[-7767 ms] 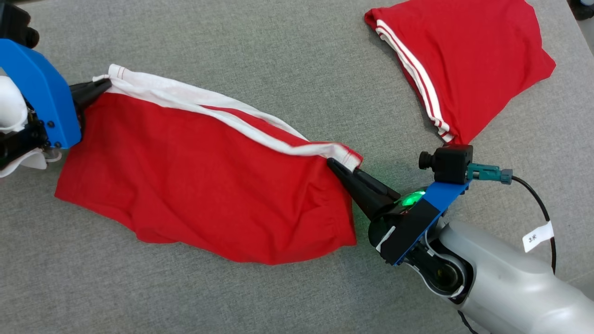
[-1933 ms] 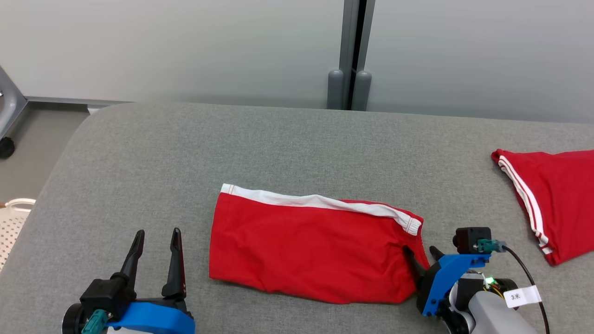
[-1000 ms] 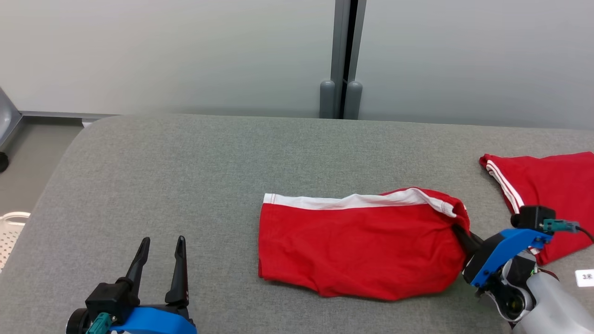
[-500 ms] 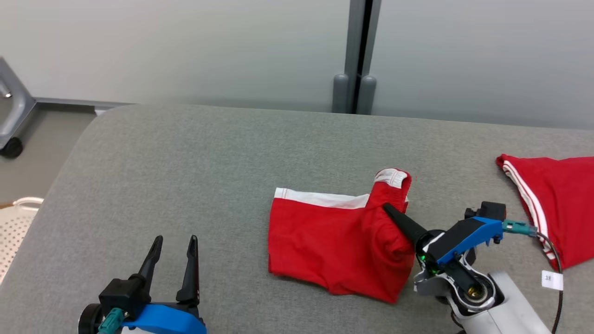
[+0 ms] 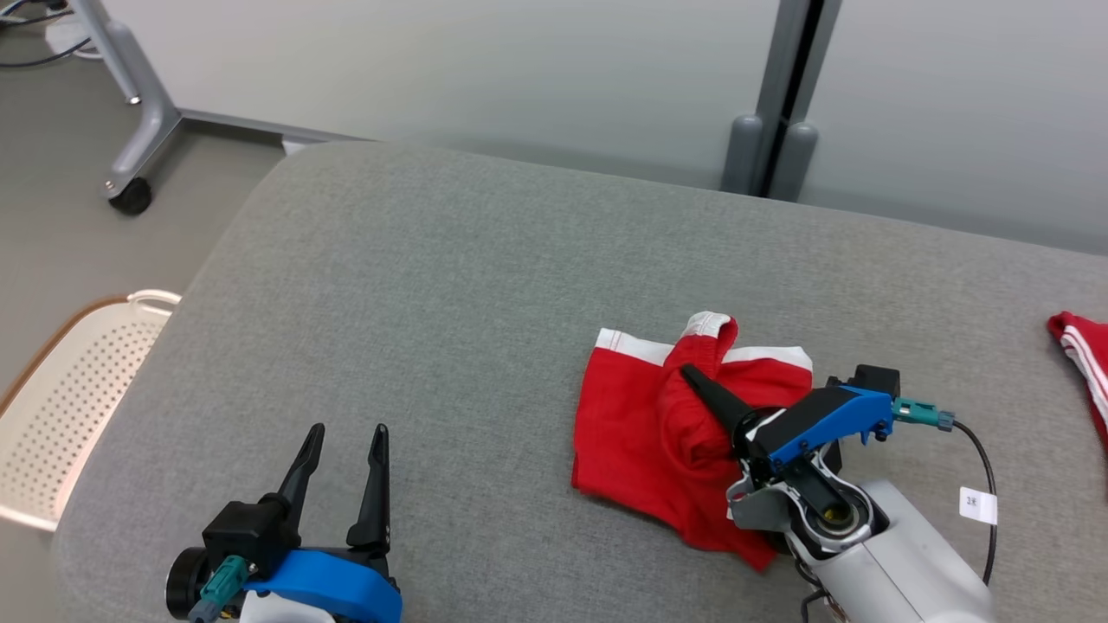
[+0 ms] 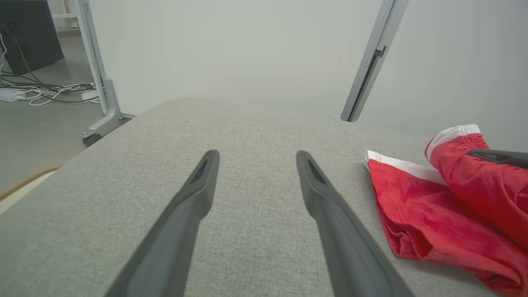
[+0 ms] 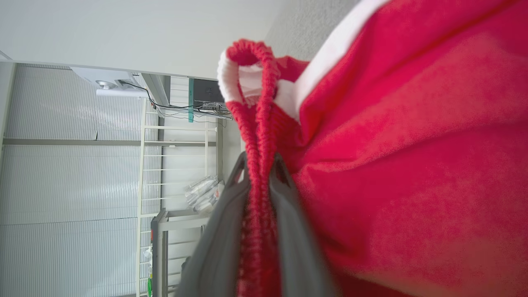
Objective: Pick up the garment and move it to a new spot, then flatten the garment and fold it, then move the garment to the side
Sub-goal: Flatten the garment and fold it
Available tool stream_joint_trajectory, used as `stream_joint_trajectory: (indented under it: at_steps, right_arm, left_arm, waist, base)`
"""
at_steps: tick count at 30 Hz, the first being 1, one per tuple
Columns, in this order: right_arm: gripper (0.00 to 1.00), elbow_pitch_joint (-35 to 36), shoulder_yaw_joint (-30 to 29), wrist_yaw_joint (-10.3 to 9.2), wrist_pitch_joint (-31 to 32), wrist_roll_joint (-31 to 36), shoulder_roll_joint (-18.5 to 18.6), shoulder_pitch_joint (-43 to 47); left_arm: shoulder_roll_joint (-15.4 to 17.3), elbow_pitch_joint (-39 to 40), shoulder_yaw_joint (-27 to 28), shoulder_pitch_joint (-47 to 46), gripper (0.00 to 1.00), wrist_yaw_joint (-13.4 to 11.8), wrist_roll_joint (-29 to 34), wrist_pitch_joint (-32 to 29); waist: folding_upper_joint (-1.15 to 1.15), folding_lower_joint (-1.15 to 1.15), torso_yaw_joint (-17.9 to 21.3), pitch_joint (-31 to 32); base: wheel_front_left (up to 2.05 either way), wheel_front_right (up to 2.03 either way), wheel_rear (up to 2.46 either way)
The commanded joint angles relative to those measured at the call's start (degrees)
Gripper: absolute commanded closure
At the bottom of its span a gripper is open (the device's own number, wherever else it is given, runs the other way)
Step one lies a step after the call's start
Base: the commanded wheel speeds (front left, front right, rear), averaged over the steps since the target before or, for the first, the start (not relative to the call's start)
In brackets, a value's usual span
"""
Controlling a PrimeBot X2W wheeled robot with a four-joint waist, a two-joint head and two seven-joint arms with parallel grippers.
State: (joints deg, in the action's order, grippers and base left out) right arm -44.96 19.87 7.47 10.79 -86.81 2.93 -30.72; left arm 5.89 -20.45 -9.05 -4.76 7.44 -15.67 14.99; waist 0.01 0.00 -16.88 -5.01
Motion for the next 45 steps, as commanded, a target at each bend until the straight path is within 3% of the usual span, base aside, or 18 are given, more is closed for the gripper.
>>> stream_joint_trajectory:
  at_steps: [1, 2, 3, 5, 6, 7, 13, 17, 24, 29, 36, 41, 45]
  right_arm:
    - [1.00, -0.92, 1.68, 0.05, -1.23, -1.75, -0.01, -1.73]
    - [1.00, -1.36, 2.55, 0.05, -1.93, -2.50, -0.01, -2.20]
    - [0.92, -1.81, 3.52, 0.05, -2.61, -3.35, 0.00, -2.60]
    - [0.67, -2.87, 5.56, 0.05, -3.69, -4.66, 0.00, -3.32]
    - [0.42, -3.20, 6.50, 0.05, -3.79, -5.92, -0.01, -3.56]
    - [0.00, -3.41, 7.44, 0.05, -3.75, -7.03, -0.01, -3.78]
    - [0.00, 1.11, 11.28, 0.05, -5.15, -11.87, 0.02, -3.91]
    - [0.00, 5.11, 11.05, 0.05, -6.72, -10.72, 0.07, -2.76]
    - [0.00, 14.16, 9.62, 0.05, -8.43, -7.29, 3.34, -0.08]
    - [0.00, 21.02, 9.99, 0.05, -12.83, 0.42, 10.17, 1.32]
    - [0.00, 22.83, 12.43, 0.04, -21.69, 12.26, 17.45, 2.84]
    - [0.00, 20.06, 10.99, 0.04, -25.55, 21.83, 19.24, 3.53]
    - [0.00, 19.81, 2.76, 0.04, -25.95, 31.36, 16.83, 5.90]
  left_arm:
    - [-0.13, -0.07, -0.08, -0.86, 0.00, 0.09, -0.20, 0.25]
    - [-0.16, -0.14, -0.16, -0.94, 0.00, 0.09, -0.24, 0.25]
    - [-0.18, -0.20, -0.16, -1.04, 0.00, 0.09, -0.27, 0.25]
    - [-0.26, -0.37, -0.28, -1.23, 0.00, 0.09, -0.33, 0.25]
    - [-0.28, -0.45, -0.38, -1.39, 0.00, 0.09, -0.35, 0.25]
    - [-0.26, -0.56, -0.43, -1.49, 0.00, 0.09, -0.39, 0.25]
    - [-0.29, -1.10, 0.06, -1.53, 0.00, 0.09, -0.29, 0.26]
    - [0.07, -1.01, 0.42, -0.94, 0.00, 0.09, 0.03, 0.26]
    - [0.85, -0.40, 1.07, -0.22, 0.00, 0.09, 0.39, 0.26]
    - [1.38, 0.66, 1.98, 0.15, 0.00, 0.09, 1.14, 0.26]
    - [1.74, 1.34, 3.16, 0.41, 0.00, 0.09, 1.67, 0.26]
    - [1.85, 1.98, 4.78, 0.70, 0.00, 0.09, 2.00, 0.26]
    - [1.58, 2.48, 5.73, 0.80, 0.00, 0.09, 2.05, 0.26]
  waist:
    - [-0.01, 0.00, -1.32, -0.93]
    - [-0.01, 0.00, -1.62, -1.04]
    - [-0.01, 0.00, -1.80, -1.17]
    - [-0.01, 0.00, -2.10, -1.41]
    - [-0.01, 0.00, -2.22, -1.47]
    - [-0.01, 0.00, -2.31, -1.48]
    - [-0.01, 0.00, -1.42, -0.70]
    - [-0.01, 0.00, 0.29, 0.44]
    - [-0.01, 0.00, 4.25, 2.28]
    - [-0.01, 0.00, 8.71, 3.61]
    - [-0.01, 0.00, 13.30, 5.33]
    - [-0.01, 0.00, 15.88, 5.74]
    - [-0.01, 0.00, 16.92, 5.81]
  base:
    - [0.00, 0.00, 0.00]
    - [0.00, 0.00, 0.00]
    - [0.00, 0.00, 0.00]
    - [0.00, 0.00, 0.00]
    - [0.00, 0.00, 0.00]
    - [0.00, 0.00, 0.00]
    - [0.00, 0.00, 0.00]
    - [0.00, 0.00, 0.00]
    - [0.00, 0.00, 0.00]
    - [0.00, 0.00, 0.00]
    - [0.00, 0.00, 0.00]
    - [0.00, 0.00, 0.00]
    - [0.00, 0.00, 0.00]
